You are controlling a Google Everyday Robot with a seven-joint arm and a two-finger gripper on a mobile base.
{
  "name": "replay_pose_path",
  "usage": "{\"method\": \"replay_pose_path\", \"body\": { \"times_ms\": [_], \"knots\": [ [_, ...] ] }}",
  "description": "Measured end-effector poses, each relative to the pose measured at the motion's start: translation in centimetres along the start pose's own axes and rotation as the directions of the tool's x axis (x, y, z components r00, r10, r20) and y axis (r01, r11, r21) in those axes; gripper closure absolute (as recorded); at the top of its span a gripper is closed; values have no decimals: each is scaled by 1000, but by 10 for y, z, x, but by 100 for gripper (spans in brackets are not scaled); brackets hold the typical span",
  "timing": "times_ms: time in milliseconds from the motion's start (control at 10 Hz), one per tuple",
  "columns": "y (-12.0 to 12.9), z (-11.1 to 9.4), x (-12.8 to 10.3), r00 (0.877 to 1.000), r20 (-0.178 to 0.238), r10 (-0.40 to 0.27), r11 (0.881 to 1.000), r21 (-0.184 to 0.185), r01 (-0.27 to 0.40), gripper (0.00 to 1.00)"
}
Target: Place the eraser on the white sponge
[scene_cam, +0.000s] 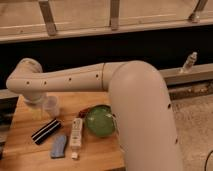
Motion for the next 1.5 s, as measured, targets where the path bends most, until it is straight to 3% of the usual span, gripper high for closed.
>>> {"method": "replay_pose_path", "body": {
  "times_ms": [300,500,700,900,1200,1500],
  "knots": [
    [-13,11,0,999,5,-34,999,-10,34,20],
    [-17,28,-29,991,35,-132,990,-39,133,20],
    [-6,58,-58,975,77,-210,973,-82,216,20],
    [3,74,-67,962,92,-256,959,-101,265,20],
    [34,71,-74,940,109,-323,931,-141,337,20],
    [58,73,-47,917,121,-380,893,-211,398,20]
  ]
}}
